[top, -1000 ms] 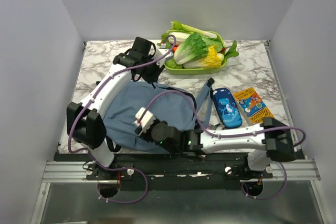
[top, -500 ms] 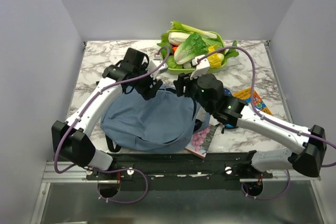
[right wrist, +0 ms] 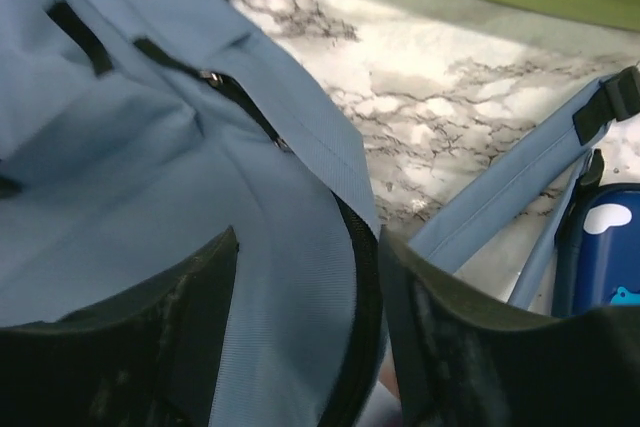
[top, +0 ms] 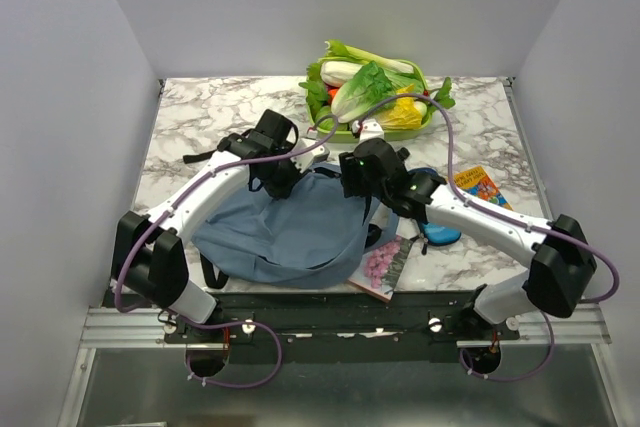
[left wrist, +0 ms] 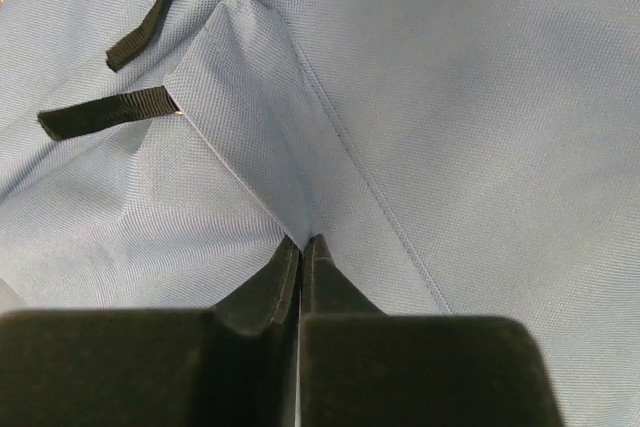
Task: Pack the student bag
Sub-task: Unzip the student bag at the center of the board.
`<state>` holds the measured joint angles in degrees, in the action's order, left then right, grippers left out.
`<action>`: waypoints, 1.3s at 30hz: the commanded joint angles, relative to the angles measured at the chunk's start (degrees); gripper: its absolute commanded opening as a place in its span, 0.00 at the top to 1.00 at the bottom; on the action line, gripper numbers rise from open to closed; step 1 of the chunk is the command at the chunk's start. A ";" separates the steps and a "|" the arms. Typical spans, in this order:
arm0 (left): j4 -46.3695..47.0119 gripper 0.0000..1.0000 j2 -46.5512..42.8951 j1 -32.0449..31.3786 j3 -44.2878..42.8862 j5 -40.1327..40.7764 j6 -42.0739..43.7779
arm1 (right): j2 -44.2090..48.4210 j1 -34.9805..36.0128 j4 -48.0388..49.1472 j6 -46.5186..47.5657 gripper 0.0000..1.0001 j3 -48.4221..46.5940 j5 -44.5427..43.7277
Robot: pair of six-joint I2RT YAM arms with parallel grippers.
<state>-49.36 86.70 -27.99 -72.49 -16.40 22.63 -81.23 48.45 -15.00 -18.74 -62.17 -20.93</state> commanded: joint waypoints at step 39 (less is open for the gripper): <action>7.61 1.00 -13.38 3.11 3.14 0.59 4.96 | 9.70 -0.97 7.19 2.12 0.40 3.74 15.82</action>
<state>-44.40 78.30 -24.82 -71.66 -11.38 27.86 -67.96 51.96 -7.29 -20.97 -52.69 -5.96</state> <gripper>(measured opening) 0.010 0.585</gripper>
